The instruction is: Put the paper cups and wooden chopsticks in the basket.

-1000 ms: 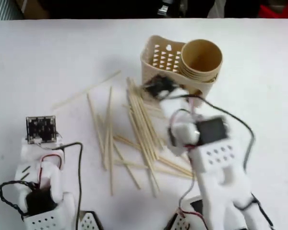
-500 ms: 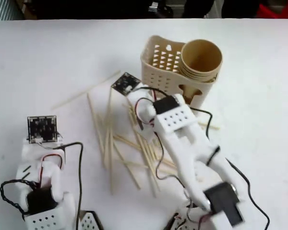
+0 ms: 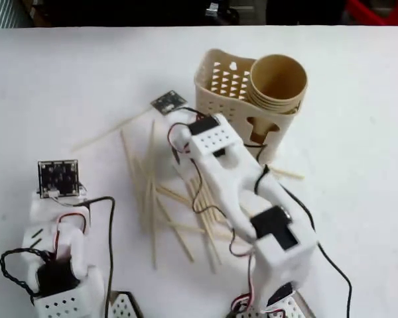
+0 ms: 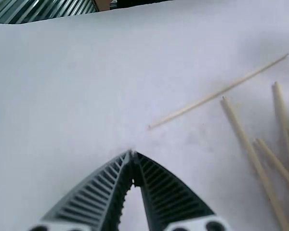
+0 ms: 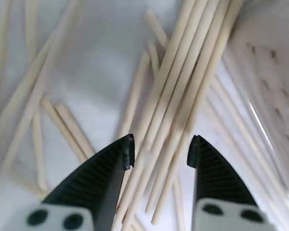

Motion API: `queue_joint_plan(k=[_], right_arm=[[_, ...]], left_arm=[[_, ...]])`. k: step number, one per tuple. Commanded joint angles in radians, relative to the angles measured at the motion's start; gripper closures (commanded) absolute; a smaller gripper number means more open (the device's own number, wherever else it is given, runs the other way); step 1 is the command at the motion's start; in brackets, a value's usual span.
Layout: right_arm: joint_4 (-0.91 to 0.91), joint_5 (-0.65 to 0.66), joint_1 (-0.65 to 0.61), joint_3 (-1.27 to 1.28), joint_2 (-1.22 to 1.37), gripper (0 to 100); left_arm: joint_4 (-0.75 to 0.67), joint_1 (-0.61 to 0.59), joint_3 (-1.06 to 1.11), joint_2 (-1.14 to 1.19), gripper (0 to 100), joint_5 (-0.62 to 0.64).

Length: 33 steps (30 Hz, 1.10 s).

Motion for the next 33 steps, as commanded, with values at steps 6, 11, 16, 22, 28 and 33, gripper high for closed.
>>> queue_joint_plan(k=[6, 11, 16, 22, 28, 33], right_arm=[[0.147, -0.011, -0.001, -0.275, 0.194, 80.7], [0.217, -0.011, -0.001, -0.338, 0.257, 80.8], [0.228, -0.011, -0.001, -0.342, 0.262, 83.2], [0.226, -0.011, -0.002, -0.344, 0.262, 90.4], [0.228, -0.011, -0.001, -0.344, 0.262, 90.7], [0.228, -0.011, -0.001, -0.345, 0.262, 90.3]], left_arm=[[-0.025, -0.002, -0.006, -0.01, 97, 0.0], [-0.025, -0.002, -0.006, -0.01, 97, 0.0], [-0.025, -0.002, -0.006, -0.01, 97, -0.002], [-0.025, -0.002, -0.006, -0.01, 97, -0.002], [-0.025, -0.002, -0.005, -0.01, 97, -0.002], [-0.025, -0.002, -0.005, -0.01, 97, -0.002]])
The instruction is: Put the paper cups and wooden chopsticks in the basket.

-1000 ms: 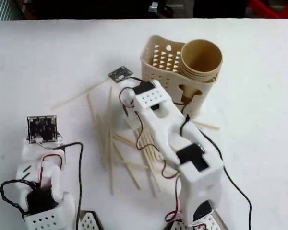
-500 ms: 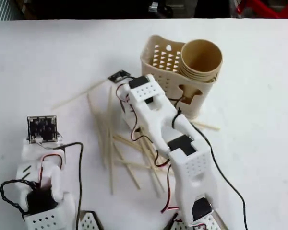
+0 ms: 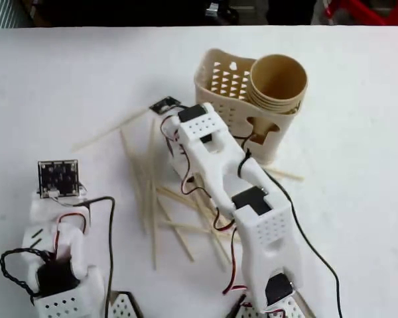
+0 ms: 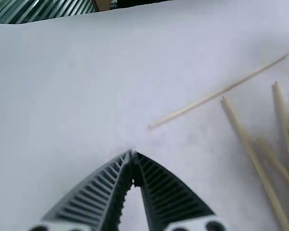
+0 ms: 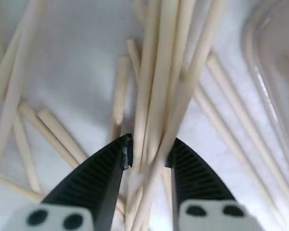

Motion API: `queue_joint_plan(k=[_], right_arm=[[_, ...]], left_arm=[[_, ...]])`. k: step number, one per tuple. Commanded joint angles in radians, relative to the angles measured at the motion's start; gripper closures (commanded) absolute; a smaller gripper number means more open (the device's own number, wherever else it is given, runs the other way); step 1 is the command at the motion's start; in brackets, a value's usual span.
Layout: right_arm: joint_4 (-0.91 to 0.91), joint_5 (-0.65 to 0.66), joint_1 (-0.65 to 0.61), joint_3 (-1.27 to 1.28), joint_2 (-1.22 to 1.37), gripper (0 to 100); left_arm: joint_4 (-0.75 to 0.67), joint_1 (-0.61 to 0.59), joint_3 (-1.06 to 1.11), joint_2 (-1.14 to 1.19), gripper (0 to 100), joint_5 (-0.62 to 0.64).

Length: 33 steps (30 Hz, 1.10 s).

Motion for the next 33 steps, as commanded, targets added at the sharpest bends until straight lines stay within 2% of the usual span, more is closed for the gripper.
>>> queue_joint_plan(k=[1, 7, 11, 25, 33], right_arm=[[0.012, -0.011, -0.002, -0.04, -0.016, 90.3], [0.012, -0.011, -0.004, -0.04, -0.018, 91.6], [0.012, -0.011, -0.004, -0.038, -0.065, 98.2], [0.13, -0.009, -0.012, -0.032, -0.14, 98.0], [0.137, -0.011, -0.022, -0.032, -0.131, 96.7]], left_arm=[[-0.023, -0.002, -0.005, -0.01, 97, -0.002], [-0.023, -0.002, -0.005, -0.01, 97, -0.002], [-0.023, -0.002, -0.005, -0.01, 97, -0.002], [-0.023, -0.002, -0.005, -0.01, 97, -0.002], [-0.023, -0.002, 0.002, -0.01, 97, -0.002]])
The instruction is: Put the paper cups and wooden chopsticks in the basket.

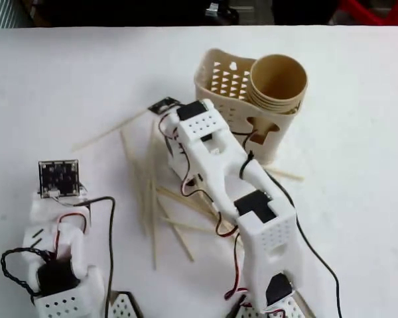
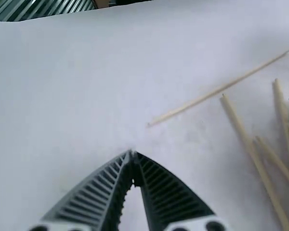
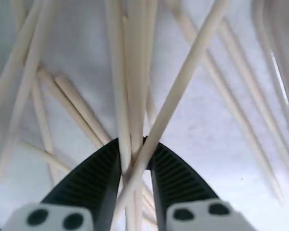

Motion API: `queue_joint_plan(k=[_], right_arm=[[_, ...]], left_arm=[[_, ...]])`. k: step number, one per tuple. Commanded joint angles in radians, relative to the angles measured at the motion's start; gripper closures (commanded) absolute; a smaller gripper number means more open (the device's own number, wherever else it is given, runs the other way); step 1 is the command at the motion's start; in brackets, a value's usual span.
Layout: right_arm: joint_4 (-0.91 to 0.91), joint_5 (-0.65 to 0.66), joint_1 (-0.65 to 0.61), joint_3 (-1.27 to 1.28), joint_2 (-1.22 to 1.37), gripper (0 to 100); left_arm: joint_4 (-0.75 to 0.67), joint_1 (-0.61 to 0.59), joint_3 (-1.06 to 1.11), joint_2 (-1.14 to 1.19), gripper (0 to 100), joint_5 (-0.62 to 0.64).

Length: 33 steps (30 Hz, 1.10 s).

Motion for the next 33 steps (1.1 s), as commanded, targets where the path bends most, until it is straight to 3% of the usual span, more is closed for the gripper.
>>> queue_joint_plan(k=[1, 4, 18, 24, 33], right_arm=[[0.01, -0.011, -0.012, -0.029, -0.056, 94.9], [0.01, -0.011, -0.012, -0.029, -0.054, 90.4], [0.004, -0.011, -0.012, -0.035, 0.019, 90.6], [0.004, -0.058, -0.012, -0.037, 0.044, 80.9], [-0.016, -0.064, -0.03, -0.06, 0.028, 82.2]], left_arm=[[-0.023, -0.002, -0.008, -0.01, 97, -0.002], [-0.023, -0.002, -0.008, -0.01, 97, -0.002], [-0.023, -0.002, -0.008, -0.01, 97, -0.002], [-0.023, -0.002, -0.008, -0.01, 97, -0.002], [-0.023, -0.002, -0.008, -0.01, 97, -0.002]])
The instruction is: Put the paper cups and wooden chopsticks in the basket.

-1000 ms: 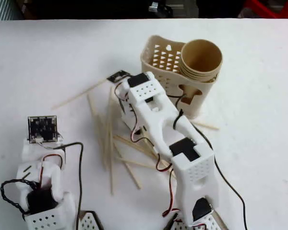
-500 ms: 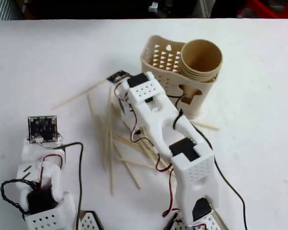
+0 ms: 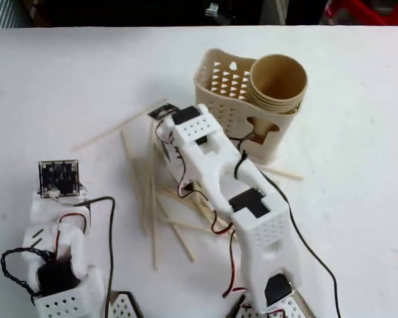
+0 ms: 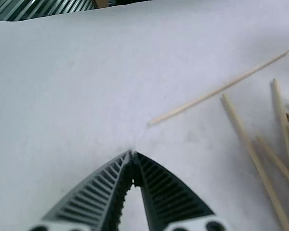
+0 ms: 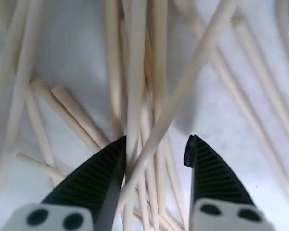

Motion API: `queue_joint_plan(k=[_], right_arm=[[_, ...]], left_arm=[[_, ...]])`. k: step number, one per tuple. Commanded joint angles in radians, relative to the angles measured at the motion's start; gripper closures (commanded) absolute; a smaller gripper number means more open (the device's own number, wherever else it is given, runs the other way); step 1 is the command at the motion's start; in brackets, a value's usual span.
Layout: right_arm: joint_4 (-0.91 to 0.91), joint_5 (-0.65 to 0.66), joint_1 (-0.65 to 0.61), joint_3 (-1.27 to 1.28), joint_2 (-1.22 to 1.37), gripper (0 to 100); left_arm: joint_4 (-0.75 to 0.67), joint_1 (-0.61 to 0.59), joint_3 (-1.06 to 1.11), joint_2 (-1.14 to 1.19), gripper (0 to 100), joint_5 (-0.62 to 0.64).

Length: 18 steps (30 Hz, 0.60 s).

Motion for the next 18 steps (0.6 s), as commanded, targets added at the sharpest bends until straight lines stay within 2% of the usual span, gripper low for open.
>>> queue_joint_plan(k=[1, 9, 18], right_arm=[[0.024, -0.012, -0.015, -0.068, -0.041, 82.2], [0.117, -0.018, -0.045, -0.114, -0.054, 82.2], [0.205, -0.235, -0.041, -0.114, -0.062, 82.2]], left_arm=[[-0.023, -0.002, -0.006, -0.01, 97, -0.002], [-0.023, -0.002, -0.006, -0.01, 97, -0.002], [-0.023, -0.002, -0.006, -0.01, 97, -0.003]])
